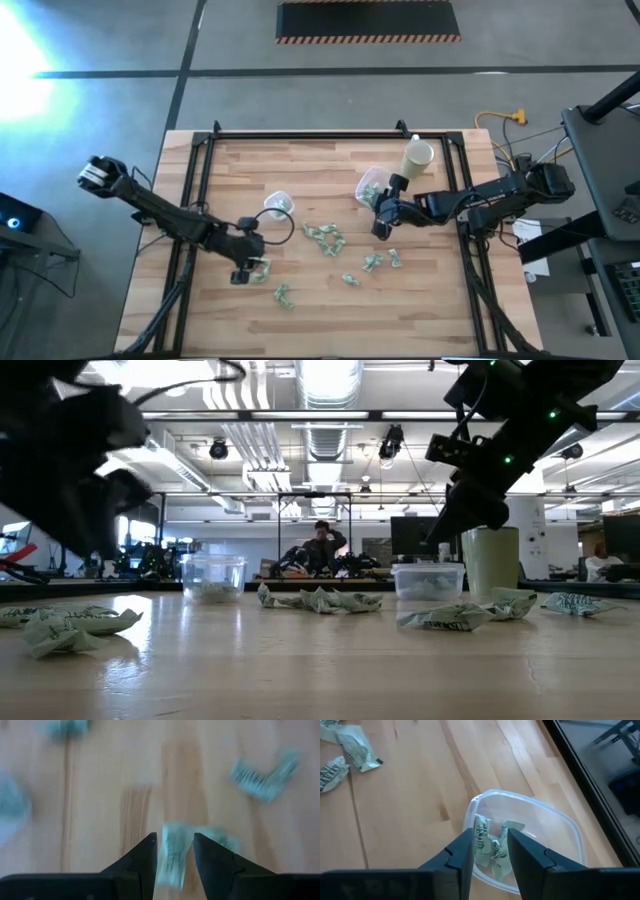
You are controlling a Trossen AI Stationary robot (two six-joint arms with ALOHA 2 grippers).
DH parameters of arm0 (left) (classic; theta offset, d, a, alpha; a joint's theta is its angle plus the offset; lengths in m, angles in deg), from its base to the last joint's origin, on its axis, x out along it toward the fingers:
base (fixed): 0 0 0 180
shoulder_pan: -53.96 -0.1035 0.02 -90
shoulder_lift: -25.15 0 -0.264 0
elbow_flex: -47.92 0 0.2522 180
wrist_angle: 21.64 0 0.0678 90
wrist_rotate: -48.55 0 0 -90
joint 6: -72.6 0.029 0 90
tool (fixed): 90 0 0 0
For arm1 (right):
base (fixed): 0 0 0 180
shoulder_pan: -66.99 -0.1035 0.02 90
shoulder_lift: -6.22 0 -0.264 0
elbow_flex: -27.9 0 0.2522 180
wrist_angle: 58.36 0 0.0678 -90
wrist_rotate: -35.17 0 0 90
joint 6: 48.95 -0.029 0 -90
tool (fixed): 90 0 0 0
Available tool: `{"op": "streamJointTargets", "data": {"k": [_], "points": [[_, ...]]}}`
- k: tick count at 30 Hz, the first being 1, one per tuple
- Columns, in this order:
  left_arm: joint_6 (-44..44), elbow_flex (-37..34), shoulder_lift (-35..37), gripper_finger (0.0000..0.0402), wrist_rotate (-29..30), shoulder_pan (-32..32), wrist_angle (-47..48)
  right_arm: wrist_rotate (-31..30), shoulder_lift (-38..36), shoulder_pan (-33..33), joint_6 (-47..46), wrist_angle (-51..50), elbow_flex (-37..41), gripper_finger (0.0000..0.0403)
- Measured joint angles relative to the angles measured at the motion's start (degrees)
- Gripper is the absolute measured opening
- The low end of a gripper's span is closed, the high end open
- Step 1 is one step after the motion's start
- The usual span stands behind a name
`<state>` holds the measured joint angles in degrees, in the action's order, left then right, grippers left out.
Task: Pick and place items into bin
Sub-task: Put the stevia packet into the left transparent bin
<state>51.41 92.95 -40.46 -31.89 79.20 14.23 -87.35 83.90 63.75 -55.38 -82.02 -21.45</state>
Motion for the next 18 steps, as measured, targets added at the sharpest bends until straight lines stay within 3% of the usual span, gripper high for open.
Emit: {"op": "streamJointTargets", "data": {"k": [18], "points": [[-5.48,-2.05,-7.08,0.0112,-1.46,0.29,-1.57,1.67,-0.05,-0.28,-0.04,0.35,0.00,0.0091]]}}
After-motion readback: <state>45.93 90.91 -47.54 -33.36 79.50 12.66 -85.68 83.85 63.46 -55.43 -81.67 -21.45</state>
